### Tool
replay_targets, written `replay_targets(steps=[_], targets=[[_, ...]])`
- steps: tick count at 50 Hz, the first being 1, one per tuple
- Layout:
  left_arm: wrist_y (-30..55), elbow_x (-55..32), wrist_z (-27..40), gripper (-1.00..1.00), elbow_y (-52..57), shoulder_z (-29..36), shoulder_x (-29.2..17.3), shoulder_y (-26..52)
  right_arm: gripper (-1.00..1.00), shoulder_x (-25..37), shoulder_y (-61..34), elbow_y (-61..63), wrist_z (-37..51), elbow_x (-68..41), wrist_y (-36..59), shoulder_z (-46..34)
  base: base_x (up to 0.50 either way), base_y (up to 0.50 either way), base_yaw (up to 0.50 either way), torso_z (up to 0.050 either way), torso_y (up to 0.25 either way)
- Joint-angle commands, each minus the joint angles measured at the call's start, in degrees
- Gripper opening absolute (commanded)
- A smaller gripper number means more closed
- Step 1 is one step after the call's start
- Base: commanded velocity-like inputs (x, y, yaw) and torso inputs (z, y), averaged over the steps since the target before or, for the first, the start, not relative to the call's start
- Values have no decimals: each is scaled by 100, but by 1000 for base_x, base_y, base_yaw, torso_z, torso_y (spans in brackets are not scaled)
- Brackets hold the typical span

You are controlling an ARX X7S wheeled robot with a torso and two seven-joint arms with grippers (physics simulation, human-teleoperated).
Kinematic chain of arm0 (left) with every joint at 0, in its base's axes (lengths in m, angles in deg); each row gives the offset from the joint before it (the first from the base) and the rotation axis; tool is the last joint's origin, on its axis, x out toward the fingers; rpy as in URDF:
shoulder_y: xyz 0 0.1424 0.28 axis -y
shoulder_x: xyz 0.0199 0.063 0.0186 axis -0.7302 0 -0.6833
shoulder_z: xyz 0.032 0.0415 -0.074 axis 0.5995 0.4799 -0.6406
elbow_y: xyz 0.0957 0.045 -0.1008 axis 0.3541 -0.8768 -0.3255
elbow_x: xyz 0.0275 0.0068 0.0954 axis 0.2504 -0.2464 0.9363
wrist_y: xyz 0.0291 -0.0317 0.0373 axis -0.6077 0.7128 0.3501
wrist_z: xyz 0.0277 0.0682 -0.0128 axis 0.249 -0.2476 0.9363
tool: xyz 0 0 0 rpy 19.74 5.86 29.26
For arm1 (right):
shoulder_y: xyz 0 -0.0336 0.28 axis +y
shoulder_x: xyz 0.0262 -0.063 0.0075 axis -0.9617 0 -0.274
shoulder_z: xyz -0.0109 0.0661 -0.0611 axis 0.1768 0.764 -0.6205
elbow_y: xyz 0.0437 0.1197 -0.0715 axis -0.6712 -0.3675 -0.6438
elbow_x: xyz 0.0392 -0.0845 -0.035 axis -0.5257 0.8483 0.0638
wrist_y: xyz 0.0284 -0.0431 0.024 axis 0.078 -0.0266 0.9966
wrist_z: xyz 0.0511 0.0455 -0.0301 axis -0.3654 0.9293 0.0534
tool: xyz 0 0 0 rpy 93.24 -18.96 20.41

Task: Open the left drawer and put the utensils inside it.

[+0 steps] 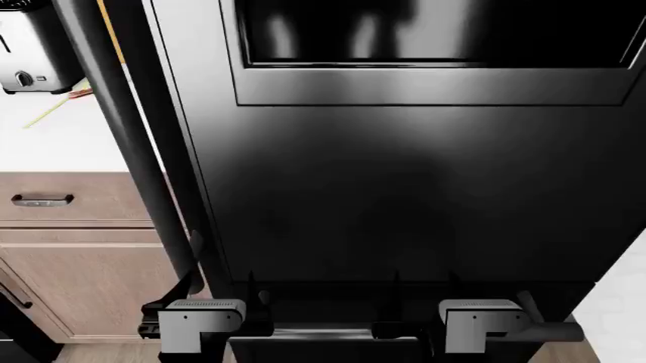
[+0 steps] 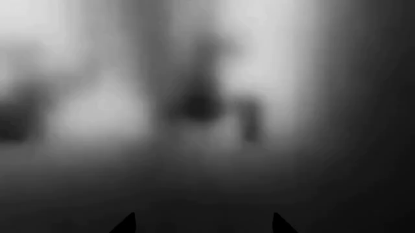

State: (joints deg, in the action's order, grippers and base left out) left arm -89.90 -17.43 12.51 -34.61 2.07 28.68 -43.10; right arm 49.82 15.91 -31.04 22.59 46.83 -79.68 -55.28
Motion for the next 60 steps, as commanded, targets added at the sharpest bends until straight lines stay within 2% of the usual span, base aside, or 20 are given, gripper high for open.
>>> replay_targets(steps=[1,10,13,23,26,27,31,34,36,37,38,40,41,42,44,47,50,52,60], targets=[[2,-93,108,100,9,103,-90,-4,100,100,19,-16,101,-25,-23,-154,0,0,0,0,0],[-5,-202,303,100,-2,309,-253,-6,100,244,48,65,222,-303,69,-296,0,0,0,0,0],[-94,-373,412,100,145,200,-253,-135,100,211,142,317,310,-724,86,-77,0,0,0,0,0],[-1429,-908,276,100,1267,177,-385,-1625,100,351,1022,1331,389,-1113,-158,-62,0,0,0,0,0],[-1529,-944,254,100,1266,199,-416,-1662,100,383,1186,1461,381,-1208,-274,-66,0,0,0,0,0],[-1664,-800,429,100,1220,103,-371,-1627,100,393,1274,1534,382,-1239,-338,-56,0,0,0,0,0],[-2083,-1130,803,100,1111,-351,-286,-1644,100,444,1630,1695,373,-1300,-637,-20,0,0,0,0,0],[-2326,-1224,1004,100,906,-510,-235,-1554,100,454,1577,1628,411,-1214,-671,-93,0,0,0,0,0],[-2493,-1551,1211,100,863,-722,-155,-1571,100,463,1594,1616,423,-1176,-746,-128,0,0,0,0,0],[-2738,-1909,1066,100,847,-712,-154,-1675,100,469,1592,1611,429,-1181,-768,-135,0,0,0,0,0],[-2602,-1180,1446,100,956,-830,-162,-1728,100,473,1575,1594,435,-1225,-772,-124,0,0,0,0,0],[-2920,-1907,1489,100,896,-1028,-125,-1811,100,485,1588,1629,407,-1443,-781,-85,0,0,0,0,0],[-3011,-1957,1555,100,885,-1080,-132,-1869,100,500,1577,1598,408,-1371,-818,-120,0,0,0,0,0],[-3079,-1930,1883,100,868,-1283,-77,-1943,100,466,1508,1505,544,-1059,-919,-159,0,0,0,0,0],[-3046,-2241,2357,100,673,-1434,-50,-1901,100,469,1453,1473,583,-1150,-871,-129,0,0,0,0,0],[-3071,-1904,2914,100,691,-1430,-55,-1948,100,427,1405,1406,763,-1112,-924,-53,0,0,0,0,0],[-3060,-2179,3146,100,613,-1391,-128,-1989,100,445,1407,1369,837,-949,-1002,-113,0,33,0,0,0],[-3155,-2337,3005,100,574,-1283,-207,-1971,100,447,1382,1345,951,-798,-984,-129,0,104,0,0,0],[-3186,-2244,3129,100,583,-1143,-304,-1993,100,500,1376,1346,1091,-704,-1017,-203,0,497,0,0,0]])
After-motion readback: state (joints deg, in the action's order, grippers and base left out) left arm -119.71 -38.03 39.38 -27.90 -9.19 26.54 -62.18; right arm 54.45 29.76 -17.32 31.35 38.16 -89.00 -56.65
